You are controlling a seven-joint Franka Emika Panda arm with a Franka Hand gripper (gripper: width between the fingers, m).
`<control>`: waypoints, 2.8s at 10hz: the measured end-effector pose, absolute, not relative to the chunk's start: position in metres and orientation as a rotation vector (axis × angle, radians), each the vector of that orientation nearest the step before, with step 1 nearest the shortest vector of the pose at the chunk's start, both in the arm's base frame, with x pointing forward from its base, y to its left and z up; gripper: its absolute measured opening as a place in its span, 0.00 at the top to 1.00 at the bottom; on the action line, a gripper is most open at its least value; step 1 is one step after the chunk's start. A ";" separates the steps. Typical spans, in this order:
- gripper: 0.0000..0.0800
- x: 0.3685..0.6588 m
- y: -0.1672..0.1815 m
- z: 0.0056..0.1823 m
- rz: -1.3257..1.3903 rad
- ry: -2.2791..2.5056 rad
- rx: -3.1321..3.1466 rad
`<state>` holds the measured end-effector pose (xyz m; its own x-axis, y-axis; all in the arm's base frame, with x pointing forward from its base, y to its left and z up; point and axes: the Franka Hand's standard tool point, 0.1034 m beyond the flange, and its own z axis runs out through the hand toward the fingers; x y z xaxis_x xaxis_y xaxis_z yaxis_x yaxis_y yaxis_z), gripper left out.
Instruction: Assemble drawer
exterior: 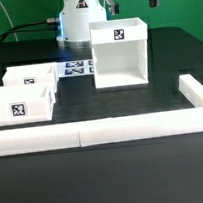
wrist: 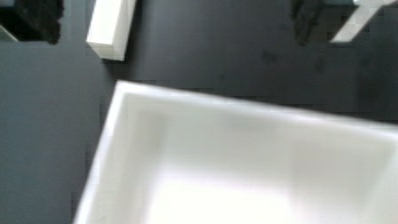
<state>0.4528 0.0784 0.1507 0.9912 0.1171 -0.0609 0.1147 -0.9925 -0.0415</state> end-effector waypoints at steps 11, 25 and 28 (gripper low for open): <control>0.19 0.392 0.103 0.112 0.117 0.076 -3.098; 0.95 0.387 0.104 0.100 0.137 0.070 -3.097; 0.95 0.389 0.104 0.100 0.137 0.083 -3.099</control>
Offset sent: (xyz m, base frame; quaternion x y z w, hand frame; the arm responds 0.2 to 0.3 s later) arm -0.0372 0.0179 -0.0196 0.0531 -0.0043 0.1134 0.9921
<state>0.3887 0.1041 0.1002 0.9947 -0.0515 -0.0890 -0.0548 -0.9978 -0.0362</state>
